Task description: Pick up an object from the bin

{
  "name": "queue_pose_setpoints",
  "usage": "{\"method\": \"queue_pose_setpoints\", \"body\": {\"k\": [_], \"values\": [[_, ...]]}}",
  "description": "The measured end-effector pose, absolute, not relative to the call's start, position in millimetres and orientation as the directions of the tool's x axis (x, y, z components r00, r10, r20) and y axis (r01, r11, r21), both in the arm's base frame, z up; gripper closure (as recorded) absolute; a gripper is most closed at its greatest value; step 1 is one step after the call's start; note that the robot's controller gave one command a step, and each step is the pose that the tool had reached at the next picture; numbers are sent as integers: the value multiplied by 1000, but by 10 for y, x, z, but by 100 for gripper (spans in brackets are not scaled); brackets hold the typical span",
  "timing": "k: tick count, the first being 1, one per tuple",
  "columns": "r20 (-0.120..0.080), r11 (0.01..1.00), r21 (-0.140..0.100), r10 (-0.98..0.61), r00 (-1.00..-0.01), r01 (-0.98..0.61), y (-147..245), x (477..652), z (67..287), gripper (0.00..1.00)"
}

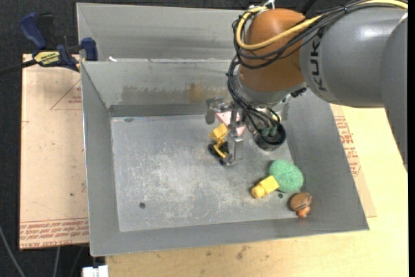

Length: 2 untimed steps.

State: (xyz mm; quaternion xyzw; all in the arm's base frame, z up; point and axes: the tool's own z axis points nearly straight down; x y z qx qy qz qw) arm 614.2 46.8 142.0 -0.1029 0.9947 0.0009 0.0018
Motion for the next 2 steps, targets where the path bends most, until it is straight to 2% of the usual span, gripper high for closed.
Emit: {"method": "queue_pose_setpoints", "body": {"k": [1, 2], "values": [[-5, 990, 1, -141, -990, -141, 235, 6245, 1077, 0], [-6, 924, 0, -382, -924, -382, 289, 6428, 929, 100]]}}
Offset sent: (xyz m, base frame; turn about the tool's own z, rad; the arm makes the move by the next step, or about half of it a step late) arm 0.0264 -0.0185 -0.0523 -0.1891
